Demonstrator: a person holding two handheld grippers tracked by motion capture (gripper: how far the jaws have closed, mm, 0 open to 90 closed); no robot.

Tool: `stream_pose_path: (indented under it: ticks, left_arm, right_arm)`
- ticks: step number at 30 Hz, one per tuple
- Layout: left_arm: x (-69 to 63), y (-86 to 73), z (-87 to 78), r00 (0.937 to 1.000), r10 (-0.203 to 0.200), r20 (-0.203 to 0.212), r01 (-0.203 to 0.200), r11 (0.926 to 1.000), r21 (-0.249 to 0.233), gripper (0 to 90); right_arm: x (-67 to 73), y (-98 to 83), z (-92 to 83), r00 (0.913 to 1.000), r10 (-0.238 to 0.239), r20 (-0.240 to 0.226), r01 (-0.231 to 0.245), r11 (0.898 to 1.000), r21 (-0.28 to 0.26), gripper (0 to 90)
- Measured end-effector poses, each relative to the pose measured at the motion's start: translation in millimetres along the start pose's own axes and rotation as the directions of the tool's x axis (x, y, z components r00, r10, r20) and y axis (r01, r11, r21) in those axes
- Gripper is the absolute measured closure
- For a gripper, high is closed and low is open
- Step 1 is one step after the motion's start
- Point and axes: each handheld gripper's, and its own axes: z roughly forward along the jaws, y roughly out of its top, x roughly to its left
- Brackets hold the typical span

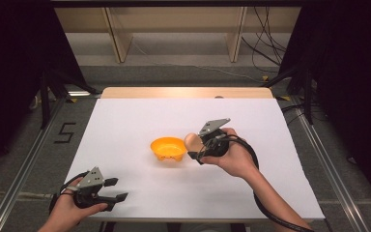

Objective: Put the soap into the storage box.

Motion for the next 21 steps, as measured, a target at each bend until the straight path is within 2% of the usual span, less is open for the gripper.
stream_pose_path:
  ticks: [1, 8, 9, 11, 13, 14, 17, 18, 19, 20, 21]
  left_arm:
    - [0.0, 0.0, 0.0, 1.0000, -0.001, 0.001, 0.001, 1.0000, -0.001, 33.1]
    - [-0.1, 0.1, 0.0, 1.0000, -0.001, 0.001, 0.001, 1.0000, -0.001, 33.1]
    - [-0.1, 0.1, 0.0, 1.0000, 0.000, 0.001, 0.000, 1.0000, 0.000, 33.1]
    - [0.1, 0.2, -0.1, 1.0000, 0.006, 0.002, -0.006, 1.0000, -0.001, 33.1]
    - [0.0, 0.1, -0.1, 1.0000, 0.000, 0.001, 0.000, 1.0000, -0.001, 33.1]
    - [0.0, 0.1, -0.1, 1.0000, 0.000, 0.001, 0.000, 1.0000, -0.001, 33.1]
    - [0.0, 0.1, 0.0, 1.0000, 0.000, 0.001, 0.000, 1.0000, 0.000, 33.1]
    - [0.0, 0.1, 0.0, 1.0000, 0.001, 0.001, -0.001, 1.0000, 0.000, 33.1]
    - [0.0, 0.2, 0.0, 1.0000, 0.000, 0.002, 0.000, 1.0000, -0.001, 33.1]
    - [0.0, 0.2, -0.1, 1.0000, 0.000, 0.002, 0.000, 1.0000, -0.001, 33.0]
    - [0.0, 0.2, -0.1, 1.0000, 0.001, 0.002, -0.001, 1.0000, 0.000, 33.1]
  right_arm:
    - [1.1, 0.5, -0.4, 0.9995, 0.028, 0.012, -0.028, 1.000, 0.009, 33.5]
    - [0.4, 2.8, 1.2, 0.9997, 0.019, 0.013, -0.019, 1.000, -0.008, 33.6]
    - [-0.3, 3.5, 2.1, 1.0000, -0.001, 0.010, 0.002, 1.000, -0.016, 33.5]
    - [-0.8, 5.1, 1.5, 0.9999, 0.006, 0.013, -0.006, 1.000, -0.007, 33.6]
    - [0.7, 6.4, 1.5, 0.9993, 0.034, 0.017, -0.034, 0.999, 0.000, 33.6]
    - [0.0, 7.6, 3.1, 0.9996, 0.019, 0.020, -0.019, 1.000, -0.018, 33.6]
    - [-0.4, 9.3, 3.7, 0.9997, 0.018, 0.015, -0.018, 1.000, -0.009, 33.6]
    - [-0.4, 9.9, 5.2, 0.9998, 0.007, 0.021, -0.006, 1.000, -0.027, 33.6]
    - [-0.3, 11.1, 4.5, 0.9999, 0.014, 0.006, -0.014, 1.000, -0.011, 33.6]
    - [-0.4, 11.8, 5.7, 0.9999, 0.009, 0.014, -0.009, 1.000, -0.022, 33.6]
    - [-0.1, 13.1, 5.7, 0.9995, 0.023, 0.020, -0.023, 1.000, -0.003, 33.5]
